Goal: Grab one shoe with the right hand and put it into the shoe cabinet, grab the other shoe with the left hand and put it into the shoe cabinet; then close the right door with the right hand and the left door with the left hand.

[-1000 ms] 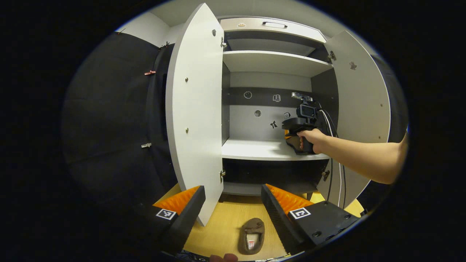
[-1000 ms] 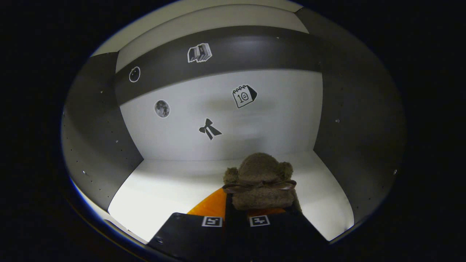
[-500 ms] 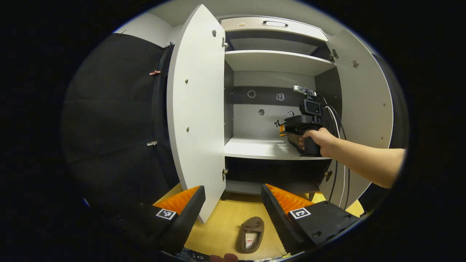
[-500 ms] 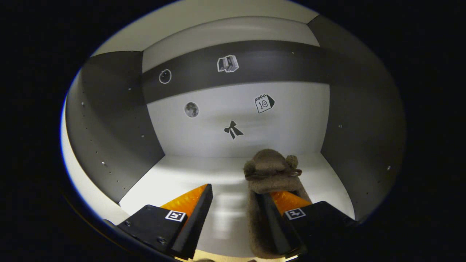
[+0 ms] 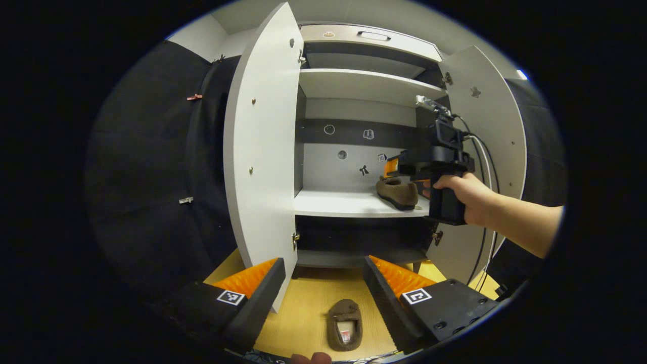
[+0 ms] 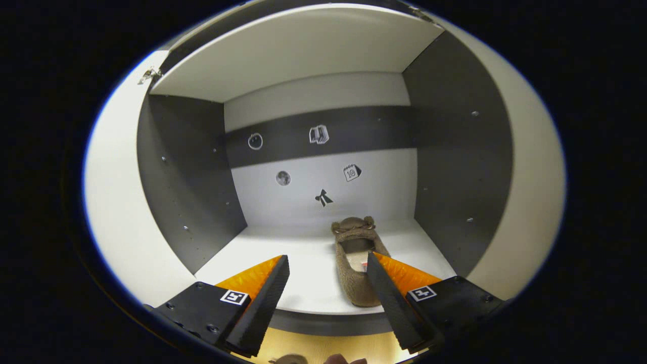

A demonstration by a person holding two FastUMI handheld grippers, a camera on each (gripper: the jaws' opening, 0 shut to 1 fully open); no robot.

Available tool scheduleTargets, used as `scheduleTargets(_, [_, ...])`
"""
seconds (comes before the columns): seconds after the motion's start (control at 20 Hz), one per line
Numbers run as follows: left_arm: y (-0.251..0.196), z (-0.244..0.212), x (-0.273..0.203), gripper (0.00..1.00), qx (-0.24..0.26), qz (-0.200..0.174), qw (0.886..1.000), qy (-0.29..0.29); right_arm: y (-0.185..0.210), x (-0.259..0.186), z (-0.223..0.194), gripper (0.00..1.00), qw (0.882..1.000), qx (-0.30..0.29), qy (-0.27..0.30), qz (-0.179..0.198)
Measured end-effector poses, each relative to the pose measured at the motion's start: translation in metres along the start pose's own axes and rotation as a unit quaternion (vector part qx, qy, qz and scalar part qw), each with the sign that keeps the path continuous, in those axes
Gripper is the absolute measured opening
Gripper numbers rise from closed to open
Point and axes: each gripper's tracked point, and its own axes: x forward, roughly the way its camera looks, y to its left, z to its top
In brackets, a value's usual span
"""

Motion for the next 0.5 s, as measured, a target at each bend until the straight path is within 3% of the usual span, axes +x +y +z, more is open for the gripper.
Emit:
scheduleTargets(0.25, [-0.002, -0.046, 0.015, 0.97, 0.009, -0.054, 0.998, 0.012, -0.002, -0.098, 0.022, 0.99, 0.998, -0.019, -0.056, -0.023])
scheduleTargets(0.5, [-0.011, -0.12, 0.033, 0.98, 0.005, -0.079, 0.994, 0.074, -0.006, -0.189, 0.042, 0.98, 0.994, -0.03, -0.099, -0.047])
